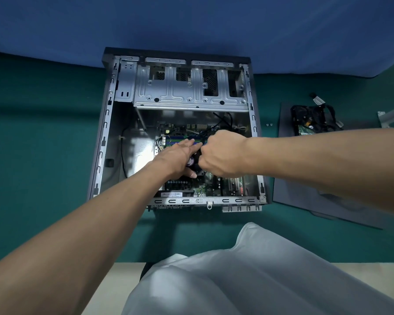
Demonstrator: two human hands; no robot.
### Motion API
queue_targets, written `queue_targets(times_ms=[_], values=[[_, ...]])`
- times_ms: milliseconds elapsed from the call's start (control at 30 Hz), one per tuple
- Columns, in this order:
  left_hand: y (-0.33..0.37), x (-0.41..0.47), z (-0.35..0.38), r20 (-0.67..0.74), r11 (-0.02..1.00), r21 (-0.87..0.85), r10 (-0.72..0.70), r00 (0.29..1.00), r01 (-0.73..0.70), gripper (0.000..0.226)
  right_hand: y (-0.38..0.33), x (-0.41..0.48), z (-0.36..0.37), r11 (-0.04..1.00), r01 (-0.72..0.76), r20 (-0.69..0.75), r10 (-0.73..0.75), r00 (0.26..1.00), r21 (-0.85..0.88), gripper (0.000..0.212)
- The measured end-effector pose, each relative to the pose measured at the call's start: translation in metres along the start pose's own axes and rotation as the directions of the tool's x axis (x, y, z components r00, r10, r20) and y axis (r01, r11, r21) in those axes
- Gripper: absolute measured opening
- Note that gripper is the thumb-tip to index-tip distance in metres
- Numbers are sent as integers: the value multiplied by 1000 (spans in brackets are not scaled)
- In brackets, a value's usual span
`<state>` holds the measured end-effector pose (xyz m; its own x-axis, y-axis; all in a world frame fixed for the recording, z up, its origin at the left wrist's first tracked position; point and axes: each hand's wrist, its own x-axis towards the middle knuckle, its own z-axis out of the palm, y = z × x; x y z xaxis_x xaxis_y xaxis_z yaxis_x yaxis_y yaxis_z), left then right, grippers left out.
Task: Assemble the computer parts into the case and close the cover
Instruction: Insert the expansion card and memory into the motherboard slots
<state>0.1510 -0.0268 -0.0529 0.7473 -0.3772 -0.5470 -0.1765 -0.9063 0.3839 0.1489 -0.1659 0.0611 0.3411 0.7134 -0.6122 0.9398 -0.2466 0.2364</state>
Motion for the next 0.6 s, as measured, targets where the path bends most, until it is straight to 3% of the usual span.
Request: queue_targets(times_ms=[67,100,133,200,233,267,300,367,433,500,600], values=[[1,-1,0,-1,1000,4,6,1000,-6,102,-2,4,2,996,3,-7,-2,1000,87,14],[2,-1,0,-4,1000,9,12,1000,-12,100,-4,8,4,961,-116,27,113,993,251,12],[2,0,0,-9,1000,13,17,1000,-17,98,-6,14,4,836,-299,101,286,953,459,10],[3,-1,0,-1,1000,15,13,1000,-13,96,-3,24,3,401,-592,373,501,781,699,4],[2,-1,0,10,1000,13,9,1000,-9,97,1,26,3,260,-634,455,508,731,729,7],[2,-1,0,16,1000,11,6,1000,-7,98,5,26,2,236,-640,489,472,733,732,7],[1,-1,0,17,1000,8,8,1000,-8,98,6,24,0,298,-615,484,409,773,730,9],[0,0,1,5,1000,-9,12,1000,-12,97,2,16,-8,599,-489,408,277,870,634,24],[-2,0,2,-11,1000,-13,15,1000,-15,91,-6,12,-13,890,-285,279,190,941,355,33],[-2,0,3,-37,1000,-16,24,999,-25,82,-8,10,-13,990,-77,92,67,994,115,25],[-1,0,3,-43,999,-36,23,999,-24,89,-1,7,-4,994,112,-6,-113,994,-9,22]])
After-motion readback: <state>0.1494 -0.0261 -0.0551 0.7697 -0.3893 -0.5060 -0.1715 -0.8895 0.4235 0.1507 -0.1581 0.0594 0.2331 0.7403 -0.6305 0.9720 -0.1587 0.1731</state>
